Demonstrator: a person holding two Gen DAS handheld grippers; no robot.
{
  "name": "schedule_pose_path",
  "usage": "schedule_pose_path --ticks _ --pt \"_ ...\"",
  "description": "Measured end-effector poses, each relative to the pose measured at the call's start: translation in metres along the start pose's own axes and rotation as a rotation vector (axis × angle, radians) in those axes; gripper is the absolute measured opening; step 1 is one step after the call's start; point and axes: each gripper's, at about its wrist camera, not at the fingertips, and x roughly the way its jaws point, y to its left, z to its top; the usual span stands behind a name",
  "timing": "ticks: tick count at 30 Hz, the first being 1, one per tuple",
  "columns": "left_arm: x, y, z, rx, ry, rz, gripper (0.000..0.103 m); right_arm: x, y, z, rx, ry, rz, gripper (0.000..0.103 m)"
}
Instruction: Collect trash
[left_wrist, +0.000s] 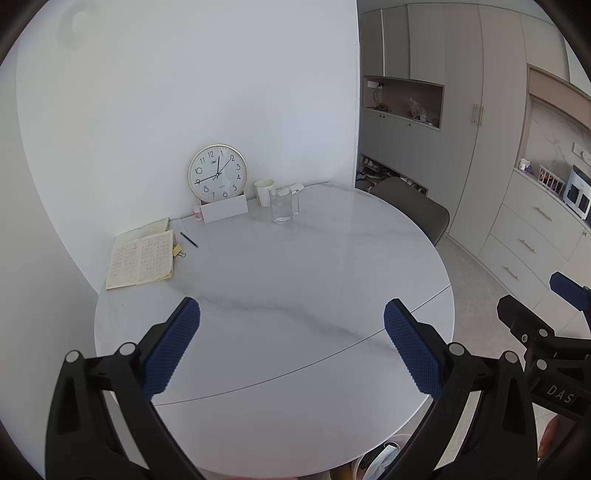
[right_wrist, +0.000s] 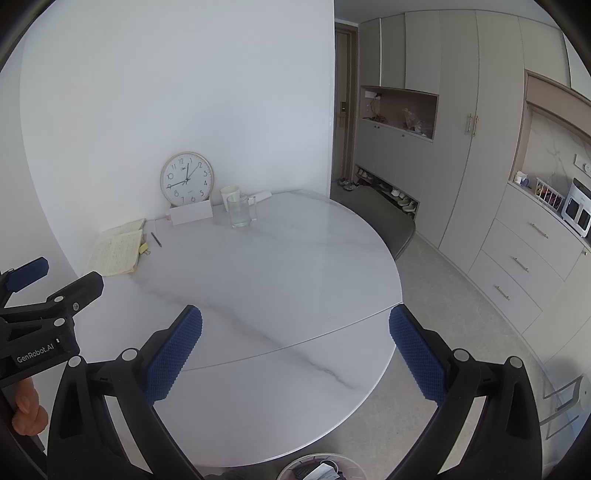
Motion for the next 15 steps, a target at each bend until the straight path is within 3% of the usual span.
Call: schedule_pose_path --ticks 15 --pt "0.0035 -0.0019 -0.0036 -0.004 0.010 -0.005 0.096 0.0015 0.0017 0.0006 -0.001 0.005 -0.003 0.101"
